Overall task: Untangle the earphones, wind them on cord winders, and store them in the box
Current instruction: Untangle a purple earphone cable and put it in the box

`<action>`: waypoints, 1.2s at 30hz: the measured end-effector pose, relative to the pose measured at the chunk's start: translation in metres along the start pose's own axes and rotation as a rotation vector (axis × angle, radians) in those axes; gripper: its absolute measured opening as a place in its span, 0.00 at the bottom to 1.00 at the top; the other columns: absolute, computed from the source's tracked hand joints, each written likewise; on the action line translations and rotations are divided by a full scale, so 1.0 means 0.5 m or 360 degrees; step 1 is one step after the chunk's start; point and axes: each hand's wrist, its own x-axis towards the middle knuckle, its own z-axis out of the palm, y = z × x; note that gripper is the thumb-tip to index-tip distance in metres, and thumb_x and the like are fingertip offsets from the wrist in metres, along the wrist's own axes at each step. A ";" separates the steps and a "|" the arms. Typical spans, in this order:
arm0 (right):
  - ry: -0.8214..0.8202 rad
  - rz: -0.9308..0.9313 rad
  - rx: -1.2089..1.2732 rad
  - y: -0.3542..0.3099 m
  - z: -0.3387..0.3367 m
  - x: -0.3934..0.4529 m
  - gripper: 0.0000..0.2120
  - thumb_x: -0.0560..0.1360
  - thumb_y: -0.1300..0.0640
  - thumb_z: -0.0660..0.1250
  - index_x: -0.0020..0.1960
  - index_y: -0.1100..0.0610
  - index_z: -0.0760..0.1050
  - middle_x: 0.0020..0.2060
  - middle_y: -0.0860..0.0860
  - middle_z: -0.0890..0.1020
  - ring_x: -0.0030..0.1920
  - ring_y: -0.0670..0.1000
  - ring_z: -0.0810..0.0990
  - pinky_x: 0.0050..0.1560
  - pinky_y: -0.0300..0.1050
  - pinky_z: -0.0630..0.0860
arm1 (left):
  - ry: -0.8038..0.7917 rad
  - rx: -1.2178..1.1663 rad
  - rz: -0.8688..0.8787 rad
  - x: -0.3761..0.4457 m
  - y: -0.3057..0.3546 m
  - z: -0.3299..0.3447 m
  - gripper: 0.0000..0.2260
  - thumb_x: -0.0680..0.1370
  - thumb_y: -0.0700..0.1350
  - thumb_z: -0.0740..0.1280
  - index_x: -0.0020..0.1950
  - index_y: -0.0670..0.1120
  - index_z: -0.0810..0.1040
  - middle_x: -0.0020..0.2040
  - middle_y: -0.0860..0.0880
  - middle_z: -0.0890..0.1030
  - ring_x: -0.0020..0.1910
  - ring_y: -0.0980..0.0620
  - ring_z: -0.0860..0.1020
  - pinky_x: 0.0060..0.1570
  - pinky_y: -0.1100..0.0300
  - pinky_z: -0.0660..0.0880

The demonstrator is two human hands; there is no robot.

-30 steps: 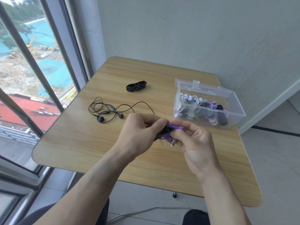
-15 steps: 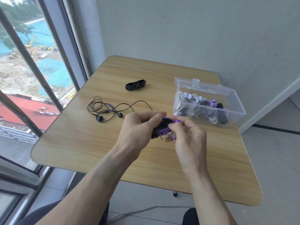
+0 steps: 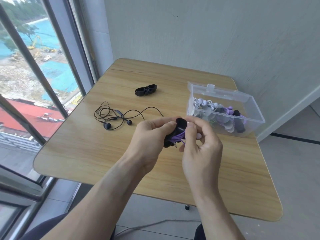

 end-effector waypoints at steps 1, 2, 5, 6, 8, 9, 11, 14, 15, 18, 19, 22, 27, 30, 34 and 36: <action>0.0034 -0.0027 -0.0018 0.000 0.002 -0.003 0.09 0.80 0.53 0.61 0.53 0.49 0.80 0.43 0.43 0.81 0.39 0.53 0.82 0.40 0.52 0.80 | 0.0026 -0.0016 0.0003 -0.001 0.001 0.001 0.08 0.77 0.40 0.68 0.53 0.42 0.86 0.49 0.35 0.85 0.48 0.40 0.80 0.55 0.45 0.72; 0.0058 -0.0059 -0.0036 0.000 0.004 -0.005 0.08 0.81 0.53 0.62 0.53 0.49 0.80 0.47 0.45 0.79 0.41 0.52 0.82 0.39 0.53 0.81 | 0.0064 -0.0034 0.0006 -0.001 0.001 0.003 0.08 0.79 0.39 0.67 0.52 0.41 0.86 0.49 0.36 0.85 0.47 0.41 0.80 0.54 0.46 0.72; -0.0009 -0.0017 0.0092 -0.001 0.008 -0.005 0.06 0.81 0.55 0.65 0.54 0.49 0.80 0.53 0.47 0.76 0.47 0.51 0.83 0.40 0.47 0.83 | 0.0210 -0.0134 0.0032 0.001 0.001 0.006 0.07 0.80 0.39 0.67 0.52 0.41 0.86 0.46 0.39 0.86 0.44 0.45 0.81 0.49 0.52 0.73; -0.0046 0.0047 0.0176 -0.003 0.008 -0.005 0.06 0.81 0.57 0.66 0.54 0.50 0.81 0.53 0.48 0.77 0.46 0.51 0.84 0.40 0.45 0.83 | 0.0250 -0.0159 0.0057 0.001 0.000 0.008 0.07 0.79 0.39 0.67 0.52 0.41 0.86 0.46 0.39 0.86 0.44 0.46 0.81 0.48 0.53 0.74; -0.0060 0.0157 0.0290 -0.005 0.007 -0.004 0.06 0.79 0.60 0.69 0.53 0.52 0.82 0.51 0.50 0.80 0.45 0.52 0.85 0.41 0.41 0.82 | 0.0320 -0.0207 0.0110 -0.002 -0.003 0.013 0.07 0.79 0.39 0.68 0.52 0.41 0.85 0.47 0.39 0.86 0.43 0.46 0.81 0.45 0.55 0.75; -0.0047 0.0209 0.0323 -0.005 0.008 -0.003 0.06 0.78 0.61 0.70 0.53 0.54 0.83 0.51 0.50 0.81 0.44 0.53 0.86 0.42 0.43 0.83 | 0.0351 -0.0221 0.0136 -0.004 -0.005 0.014 0.07 0.79 0.39 0.68 0.52 0.41 0.85 0.47 0.39 0.86 0.43 0.47 0.81 0.43 0.57 0.75; 0.0009 0.0376 0.0410 -0.006 0.012 -0.001 0.05 0.76 0.62 0.72 0.51 0.57 0.85 0.50 0.52 0.84 0.43 0.54 0.87 0.43 0.47 0.83 | 0.0403 -0.0152 0.0161 -0.005 -0.008 0.016 0.06 0.78 0.39 0.69 0.50 0.42 0.86 0.48 0.40 0.86 0.41 0.50 0.82 0.38 0.62 0.76; 0.0098 0.0860 0.0824 -0.016 0.021 0.005 0.05 0.75 0.65 0.72 0.48 0.60 0.85 0.45 0.56 0.87 0.40 0.51 0.86 0.43 0.47 0.83 | 0.0395 0.0040 0.0163 0.002 -0.017 0.013 0.09 0.78 0.43 0.69 0.43 0.44 0.87 0.45 0.38 0.85 0.39 0.50 0.79 0.40 0.57 0.73; 0.0105 0.0981 0.0969 -0.017 0.022 0.006 0.05 0.76 0.66 0.71 0.48 0.61 0.85 0.43 0.56 0.87 0.40 0.51 0.86 0.42 0.47 0.82 | 0.0403 0.0115 0.0195 0.002 -0.020 0.014 0.11 0.78 0.46 0.69 0.41 0.43 0.87 0.41 0.39 0.85 0.39 0.49 0.78 0.42 0.54 0.74; 0.0040 0.1032 0.1001 -0.022 0.031 0.005 0.04 0.76 0.61 0.72 0.49 0.59 0.84 0.46 0.58 0.87 0.44 0.54 0.86 0.41 0.45 0.81 | 0.0434 0.0392 0.0349 0.000 -0.028 0.015 0.16 0.79 0.51 0.66 0.39 0.42 0.85 0.38 0.38 0.83 0.42 0.44 0.80 0.50 0.42 0.78; 0.0041 0.0984 0.0954 -0.021 0.033 0.007 0.03 0.75 0.60 0.73 0.48 0.59 0.85 0.48 0.58 0.86 0.46 0.55 0.86 0.41 0.45 0.82 | 0.0425 0.0438 0.0384 -0.003 -0.026 0.016 0.15 0.80 0.51 0.66 0.39 0.44 0.85 0.38 0.40 0.83 0.43 0.46 0.80 0.51 0.41 0.78; 0.0138 0.0779 0.0756 -0.019 0.018 0.039 0.01 0.74 0.60 0.74 0.46 0.57 0.85 0.43 0.55 0.87 0.43 0.52 0.86 0.43 0.48 0.82 | 0.0381 0.0675 0.0485 -0.005 -0.013 0.025 0.10 0.81 0.50 0.65 0.52 0.52 0.86 0.47 0.53 0.83 0.49 0.56 0.80 0.55 0.50 0.78; 0.0426 0.0183 -0.0030 -0.009 -0.079 0.179 0.04 0.73 0.57 0.71 0.40 0.51 0.83 0.28 0.40 0.80 0.31 0.38 0.78 0.40 0.38 0.77 | 0.0138 0.0919 0.0169 -0.003 0.006 0.022 0.13 0.81 0.50 0.64 0.64 0.52 0.79 0.50 0.58 0.81 0.49 0.64 0.78 0.46 0.70 0.73; 0.0474 0.0099 -0.0614 0.008 -0.131 0.283 0.05 0.71 0.58 0.69 0.43 0.57 0.84 0.30 0.48 0.81 0.40 0.45 0.83 0.40 0.37 0.74 | 0.0079 0.1023 0.0114 -0.005 0.011 0.015 0.09 0.80 0.48 0.64 0.54 0.50 0.83 0.46 0.57 0.83 0.50 0.60 0.80 0.44 0.69 0.73; 0.0151 0.0312 -0.1333 0.059 -0.154 0.368 0.09 0.68 0.53 0.74 0.38 0.60 0.84 0.33 0.59 0.82 0.44 0.63 0.79 0.41 0.48 0.78 | 0.0041 0.1152 0.0119 -0.005 0.015 0.006 0.09 0.80 0.48 0.64 0.52 0.49 0.83 0.45 0.57 0.82 0.48 0.62 0.79 0.41 0.72 0.71; -0.0030 0.0417 -0.1571 0.075 -0.142 0.383 0.08 0.67 0.53 0.78 0.38 0.58 0.84 0.36 0.58 0.83 0.42 0.61 0.79 0.41 0.47 0.78 | 0.0048 0.1176 0.0112 -0.001 0.018 0.001 0.08 0.80 0.48 0.64 0.51 0.49 0.83 0.43 0.58 0.81 0.46 0.63 0.78 0.39 0.72 0.71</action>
